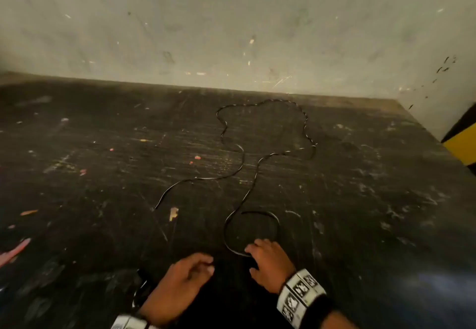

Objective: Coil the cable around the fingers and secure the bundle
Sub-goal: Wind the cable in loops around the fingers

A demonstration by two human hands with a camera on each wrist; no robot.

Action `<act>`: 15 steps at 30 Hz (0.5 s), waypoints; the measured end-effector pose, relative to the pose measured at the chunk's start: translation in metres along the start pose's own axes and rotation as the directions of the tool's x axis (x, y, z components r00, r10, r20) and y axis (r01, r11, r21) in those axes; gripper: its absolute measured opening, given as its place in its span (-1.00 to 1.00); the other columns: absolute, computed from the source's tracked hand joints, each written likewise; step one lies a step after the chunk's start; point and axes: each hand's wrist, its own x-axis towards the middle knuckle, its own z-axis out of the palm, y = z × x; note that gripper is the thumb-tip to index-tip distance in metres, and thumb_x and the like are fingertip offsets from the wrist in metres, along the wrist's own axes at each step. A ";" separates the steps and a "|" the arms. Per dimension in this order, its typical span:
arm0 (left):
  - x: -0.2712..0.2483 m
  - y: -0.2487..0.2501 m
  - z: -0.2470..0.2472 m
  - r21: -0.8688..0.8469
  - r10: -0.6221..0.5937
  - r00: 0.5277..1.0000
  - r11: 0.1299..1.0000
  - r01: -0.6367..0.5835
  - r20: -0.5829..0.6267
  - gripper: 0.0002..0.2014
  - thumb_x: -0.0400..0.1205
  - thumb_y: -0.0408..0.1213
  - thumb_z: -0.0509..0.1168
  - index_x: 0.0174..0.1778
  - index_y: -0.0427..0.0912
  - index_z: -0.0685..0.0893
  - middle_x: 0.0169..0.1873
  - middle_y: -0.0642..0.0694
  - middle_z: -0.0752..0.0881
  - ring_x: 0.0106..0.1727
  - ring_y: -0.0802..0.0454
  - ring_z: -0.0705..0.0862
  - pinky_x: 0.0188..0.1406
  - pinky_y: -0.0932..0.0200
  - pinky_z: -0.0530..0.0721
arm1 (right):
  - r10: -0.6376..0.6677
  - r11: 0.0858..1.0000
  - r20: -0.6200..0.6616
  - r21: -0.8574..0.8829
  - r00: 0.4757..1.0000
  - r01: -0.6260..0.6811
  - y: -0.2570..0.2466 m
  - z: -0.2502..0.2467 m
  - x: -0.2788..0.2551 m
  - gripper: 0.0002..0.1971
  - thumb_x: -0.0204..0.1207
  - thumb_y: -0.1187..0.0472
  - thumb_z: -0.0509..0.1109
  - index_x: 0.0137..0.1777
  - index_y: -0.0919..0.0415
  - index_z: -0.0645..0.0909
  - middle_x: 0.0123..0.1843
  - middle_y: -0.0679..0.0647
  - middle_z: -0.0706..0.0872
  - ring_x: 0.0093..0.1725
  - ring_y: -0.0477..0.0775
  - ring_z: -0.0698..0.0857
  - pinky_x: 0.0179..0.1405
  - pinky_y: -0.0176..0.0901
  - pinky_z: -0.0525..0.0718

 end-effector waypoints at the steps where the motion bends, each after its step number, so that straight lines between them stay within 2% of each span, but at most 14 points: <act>1: 0.005 -0.001 0.002 -0.043 0.016 1.000 0.999 -0.018 -0.027 -0.86 0.56 -0.29 0.36 -0.07 0.07 0.71 -0.38 0.05 0.80 -0.20 0.13 0.72 -0.12 0.37 0.62 | 0.006 1.000 0.027 -0.027 1.000 -0.006 -0.004 0.001 0.004 -0.66 0.48 0.25 0.30 0.28 0.16 0.50 0.32 0.19 0.55 0.33 0.25 0.51 0.33 0.06 0.44; 3: 0.013 0.003 0.003 -0.046 0.032 0.996 0.998 -0.035 -0.077 -0.87 0.56 -0.31 0.36 -0.10 0.05 0.70 -0.41 0.05 0.78 -0.22 0.12 0.73 -0.10 0.31 0.63 | 0.039 0.999 0.044 0.015 0.998 -0.039 -0.006 -0.001 0.008 -0.72 0.49 0.33 0.26 0.18 0.15 0.55 0.25 0.19 0.63 0.26 0.25 0.59 0.25 0.04 0.54; 5: 0.020 0.009 0.007 -0.019 0.058 0.992 0.998 -0.061 -0.113 -0.87 0.55 -0.30 0.37 -0.10 0.06 0.71 -0.40 0.11 0.80 -0.23 0.28 0.73 -0.08 0.39 0.62 | 0.054 0.993 0.062 0.102 0.997 -0.060 -0.008 -0.005 0.013 -0.77 0.48 0.34 0.26 0.11 0.14 0.59 0.15 0.20 0.71 0.18 0.26 0.66 0.16 -0.03 0.60; 7: 0.023 0.014 0.011 -0.035 0.067 0.990 0.997 -0.072 -0.125 -0.82 0.53 -0.34 0.39 -0.10 0.07 0.69 -0.33 0.10 0.80 -0.20 0.44 0.70 0.01 0.44 0.61 | 0.072 0.927 0.023 0.368 0.997 -0.075 -0.012 -0.014 0.013 -0.86 0.46 0.36 0.33 -0.09 0.12 0.64 -0.15 0.15 0.77 -0.07 0.28 0.75 -0.06 -0.09 0.65; 8: 0.024 0.020 0.011 -0.065 0.085 0.990 0.994 -0.092 -0.111 -0.79 0.51 -0.38 0.40 -0.09 0.07 0.69 -0.23 0.07 0.80 -0.14 0.47 0.70 0.14 0.36 0.62 | 0.090 0.835 -0.024 0.546 0.996 -0.062 -0.016 -0.025 0.012 -0.83 0.45 0.40 0.36 -0.20 0.09 0.62 -0.29 0.09 0.71 -0.25 0.24 0.75 -0.21 -0.05 0.69; 9: 0.024 0.026 0.012 -0.099 0.117 0.990 0.987 -0.124 -0.073 -0.76 0.49 -0.41 0.42 -0.06 0.05 0.70 -0.12 0.04 0.80 -0.05 0.43 0.71 0.24 0.25 0.61 | 0.119 0.699 -0.052 0.713 0.992 -0.047 -0.020 -0.037 0.010 -0.77 0.46 0.45 0.36 -0.24 0.09 0.58 -0.36 0.06 0.65 -0.39 0.12 0.71 -0.34 -0.03 0.73; 11: 0.023 0.039 0.014 -0.151 0.237 0.969 0.963 -0.225 0.066 -0.75 0.49 -0.40 0.41 0.06 -0.08 0.73 0.01 -0.04 0.81 0.10 0.27 0.72 0.29 0.23 0.58 | 0.139 0.365 -0.057 0.931 0.989 0.002 -0.029 -0.068 0.004 -0.81 0.48 0.51 0.34 -0.20 0.20 0.57 -0.37 0.10 0.60 -0.46 -0.06 0.65 -0.54 -0.18 0.75; 12: 0.021 0.049 0.016 -0.155 0.286 0.951 0.951 -0.267 0.118 -0.77 0.52 -0.36 0.39 0.09 -0.14 0.74 -0.01 -0.04 0.83 0.12 0.21 0.73 0.26 0.28 0.58 | 0.136 0.241 -0.067 0.970 0.988 0.032 -0.034 -0.085 0.000 -0.86 0.49 0.51 0.33 -0.15 0.28 0.58 -0.36 0.12 0.60 -0.47 -0.09 0.65 -0.55 -0.23 0.75; 13: 0.019 0.058 0.017 -0.155 0.314 0.939 0.944 -0.292 0.143 -0.80 0.55 -0.33 0.36 0.07 -0.18 0.75 -0.08 -0.01 0.84 0.07 0.20 0.74 0.22 0.32 0.57 | 0.144 0.157 -0.083 0.986 0.986 0.060 -0.036 -0.102 -0.005 -0.90 0.49 0.51 0.33 -0.11 0.32 0.58 -0.36 0.14 0.60 -0.48 -0.10 0.67 -0.54 -0.24 0.76; 15: 0.014 0.078 0.018 -0.202 0.337 0.930 0.931 -0.306 0.148 -0.84 0.63 -0.33 0.25 -0.04 -0.25 0.75 -0.35 0.02 0.83 -0.15 0.16 0.76 0.07 0.33 0.59 | 0.175 0.066 -0.116 0.992 0.978 0.106 -0.034 -0.130 -0.009 -0.92 0.49 0.49 0.34 -0.06 0.37 0.58 -0.35 0.15 0.62 -0.49 -0.11 0.69 -0.51 -0.24 0.77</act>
